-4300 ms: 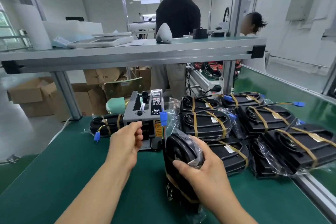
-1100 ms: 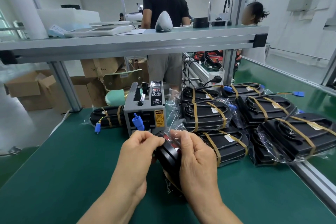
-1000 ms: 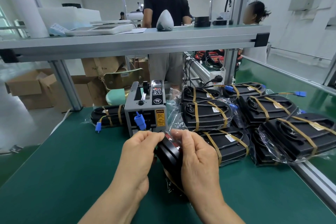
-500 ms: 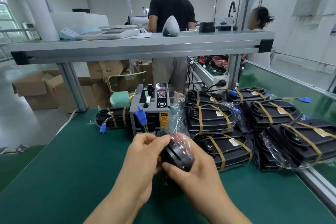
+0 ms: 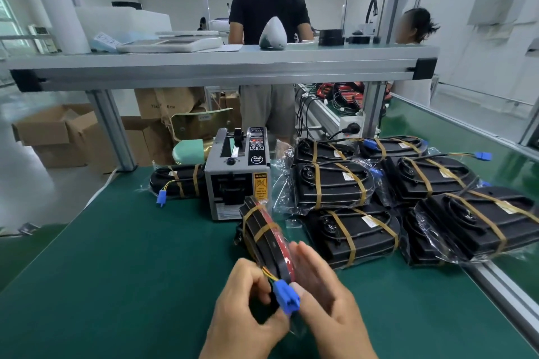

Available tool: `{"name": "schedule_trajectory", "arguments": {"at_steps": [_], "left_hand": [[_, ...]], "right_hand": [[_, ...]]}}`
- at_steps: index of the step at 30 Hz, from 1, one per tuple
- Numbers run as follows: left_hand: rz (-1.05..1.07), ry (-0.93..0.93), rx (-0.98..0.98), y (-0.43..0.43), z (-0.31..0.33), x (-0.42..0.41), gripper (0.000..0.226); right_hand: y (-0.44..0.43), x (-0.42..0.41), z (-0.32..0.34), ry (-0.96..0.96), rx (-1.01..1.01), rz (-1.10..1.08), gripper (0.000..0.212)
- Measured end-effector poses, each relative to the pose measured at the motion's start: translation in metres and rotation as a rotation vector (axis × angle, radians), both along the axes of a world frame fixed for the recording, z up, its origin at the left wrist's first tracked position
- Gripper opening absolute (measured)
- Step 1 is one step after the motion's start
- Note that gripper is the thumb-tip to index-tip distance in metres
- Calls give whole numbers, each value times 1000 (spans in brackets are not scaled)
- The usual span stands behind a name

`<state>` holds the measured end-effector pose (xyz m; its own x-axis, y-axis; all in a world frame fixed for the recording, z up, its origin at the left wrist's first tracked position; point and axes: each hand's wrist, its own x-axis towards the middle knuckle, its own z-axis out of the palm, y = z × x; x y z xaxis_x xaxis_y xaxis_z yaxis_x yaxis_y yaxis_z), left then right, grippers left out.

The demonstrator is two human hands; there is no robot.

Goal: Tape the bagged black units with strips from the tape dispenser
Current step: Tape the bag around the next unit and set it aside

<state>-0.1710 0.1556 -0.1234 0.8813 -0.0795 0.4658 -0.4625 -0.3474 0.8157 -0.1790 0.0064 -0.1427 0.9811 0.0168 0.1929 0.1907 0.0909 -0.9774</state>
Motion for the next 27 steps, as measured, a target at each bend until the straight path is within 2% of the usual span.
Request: {"name": "schedule_trajectory", "arguments": {"at_steps": [5, 10, 12, 14, 16, 19, 22, 27], "left_hand": [[-2, -72, 79, -1, -4, -7, 29], [-95, -112, 173, 13, 3, -10, 24], [-169, -93, 73, 25, 12, 0, 18], [-148, 36, -130, 34, 22, 16, 23], [42, 202, -339, 36, 29, 42, 29], [297, 463, -545, 35, 34, 96, 17], [319, 664, -693, 30, 38, 144, 12], [367, 840, -859, 16, 40, 177, 19]], "right_hand": [[9, 0, 3, 110, -84, -138, 52], [9, 5, 18, 84, -224, -173, 48], [11, 5, 19, 55, -261, -182, 44], [14, 4, 18, 40, -280, -216, 39], [16, 3, 18, 42, -288, -264, 37], [16, 5, 20, 63, -285, -330, 37], [11, 9, 21, 89, -283, -370, 34], [8, 13, 15, 82, -291, -401, 33]]}}
